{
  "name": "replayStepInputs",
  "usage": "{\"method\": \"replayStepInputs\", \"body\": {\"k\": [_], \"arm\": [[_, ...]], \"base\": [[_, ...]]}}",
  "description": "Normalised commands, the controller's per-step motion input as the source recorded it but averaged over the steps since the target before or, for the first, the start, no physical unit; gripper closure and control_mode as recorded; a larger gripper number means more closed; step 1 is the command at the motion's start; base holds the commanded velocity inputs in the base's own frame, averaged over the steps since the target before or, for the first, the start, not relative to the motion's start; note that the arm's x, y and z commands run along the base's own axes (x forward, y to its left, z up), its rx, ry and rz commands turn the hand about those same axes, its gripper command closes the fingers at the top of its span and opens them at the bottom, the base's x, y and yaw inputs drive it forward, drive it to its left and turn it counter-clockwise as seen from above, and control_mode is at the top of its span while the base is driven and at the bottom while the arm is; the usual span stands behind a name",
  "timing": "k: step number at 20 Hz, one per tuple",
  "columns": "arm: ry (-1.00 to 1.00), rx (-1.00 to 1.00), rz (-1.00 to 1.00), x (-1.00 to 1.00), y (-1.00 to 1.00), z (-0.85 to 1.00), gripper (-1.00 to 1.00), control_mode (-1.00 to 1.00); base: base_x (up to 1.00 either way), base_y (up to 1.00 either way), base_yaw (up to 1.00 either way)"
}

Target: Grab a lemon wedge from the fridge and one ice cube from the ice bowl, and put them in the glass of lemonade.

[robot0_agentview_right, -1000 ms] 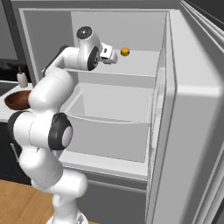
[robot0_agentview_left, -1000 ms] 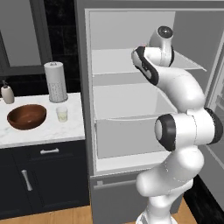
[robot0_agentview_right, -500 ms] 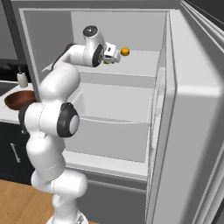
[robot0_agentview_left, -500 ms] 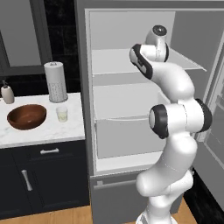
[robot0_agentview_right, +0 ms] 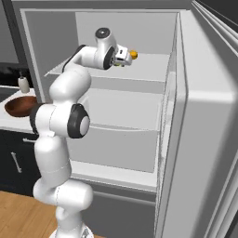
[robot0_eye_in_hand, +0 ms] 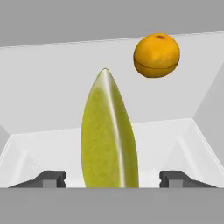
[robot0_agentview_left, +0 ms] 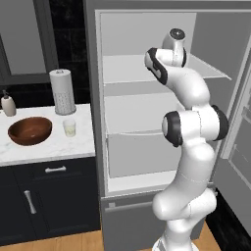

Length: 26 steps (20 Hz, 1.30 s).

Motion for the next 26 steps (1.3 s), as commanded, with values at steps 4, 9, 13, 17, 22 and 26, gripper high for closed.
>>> {"method": "replayStepInputs", "body": {"k": [4, 9, 13, 17, 22, 26], "arm": [[0.00, -0.04, 0.04, 0.00, 0.00, -0.26, 1.00, -1.00], [0.00, -0.08, 0.05, -0.11, 0.00, -0.43, 1.00, -1.00], [0.00, -0.07, 0.06, -0.93, 0.20, -0.39, 1.00, -1.00], [0.00, -0.01, 0.06, -1.00, 0.31, -0.16, 1.00, -1.00], [-0.04, 0.00, 0.06, -1.00, 0.26, -0.06, 1.00, -1.00], [-0.01, 0.00, 0.01, -1.00, 0.05, 0.00, 1.00, -1.00]], "base": [[0.00, 0.00, 0.00], [0.00, 0.00, 0.00], [0.00, 0.00, 0.00], [0.00, 0.00, 0.00], [0.00, 0.00, 0.00], [0.00, 0.00, 0.00]]}}
